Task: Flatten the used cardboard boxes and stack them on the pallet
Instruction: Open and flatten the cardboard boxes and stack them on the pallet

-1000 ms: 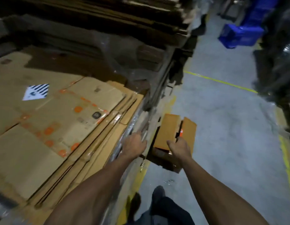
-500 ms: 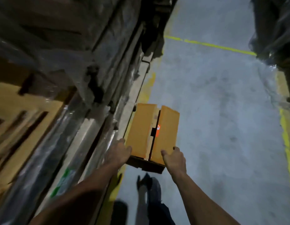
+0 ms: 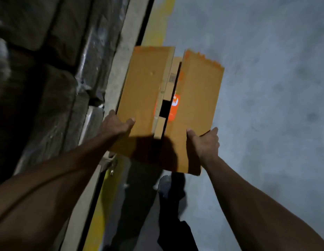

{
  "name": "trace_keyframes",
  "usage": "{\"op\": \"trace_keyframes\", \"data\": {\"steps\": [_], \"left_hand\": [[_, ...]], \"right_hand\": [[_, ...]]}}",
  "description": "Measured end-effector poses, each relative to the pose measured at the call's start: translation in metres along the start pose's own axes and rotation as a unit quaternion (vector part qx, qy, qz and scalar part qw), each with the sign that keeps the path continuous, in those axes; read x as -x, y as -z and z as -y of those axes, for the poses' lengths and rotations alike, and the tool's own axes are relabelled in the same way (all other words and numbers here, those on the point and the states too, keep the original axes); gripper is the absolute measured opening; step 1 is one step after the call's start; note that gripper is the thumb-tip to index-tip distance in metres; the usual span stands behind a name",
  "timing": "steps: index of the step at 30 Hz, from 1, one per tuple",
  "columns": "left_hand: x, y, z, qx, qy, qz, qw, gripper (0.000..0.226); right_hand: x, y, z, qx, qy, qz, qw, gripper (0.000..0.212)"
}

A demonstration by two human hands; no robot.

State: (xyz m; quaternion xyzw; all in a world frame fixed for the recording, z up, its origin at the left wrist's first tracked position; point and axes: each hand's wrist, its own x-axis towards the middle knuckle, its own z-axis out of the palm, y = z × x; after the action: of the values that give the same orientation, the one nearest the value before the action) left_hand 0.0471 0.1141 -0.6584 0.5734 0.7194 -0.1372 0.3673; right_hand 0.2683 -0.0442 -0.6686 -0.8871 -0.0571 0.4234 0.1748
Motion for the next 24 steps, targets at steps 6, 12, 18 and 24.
{"op": "trace_keyframes", "data": {"steps": [6, 12, 18, 24], "left_hand": [[-0.07, -0.028, 0.052, 0.099, 0.009, 0.078, 0.992, 0.128], [-0.047, -0.02, 0.036, 0.138, 0.007, 0.082, 0.987, 0.101], [-0.014, -0.012, 0.023, 0.137, 0.002, 0.046, 0.989, 0.127], [0.051, 0.004, 0.032, 0.097, -0.04, 0.012, 0.994, 0.108]], "right_hand": [[-0.024, -0.019, -0.02, -0.064, -0.017, 0.012, 0.998, 0.099], [-0.027, -0.02, -0.028, -0.104, -0.001, 0.009, 0.994, 0.097], [-0.001, 0.003, -0.028, -0.099, 0.004, -0.029, 0.995, 0.094], [0.056, 0.029, -0.049, -0.097, -0.006, -0.046, 0.994, 0.087]]}}
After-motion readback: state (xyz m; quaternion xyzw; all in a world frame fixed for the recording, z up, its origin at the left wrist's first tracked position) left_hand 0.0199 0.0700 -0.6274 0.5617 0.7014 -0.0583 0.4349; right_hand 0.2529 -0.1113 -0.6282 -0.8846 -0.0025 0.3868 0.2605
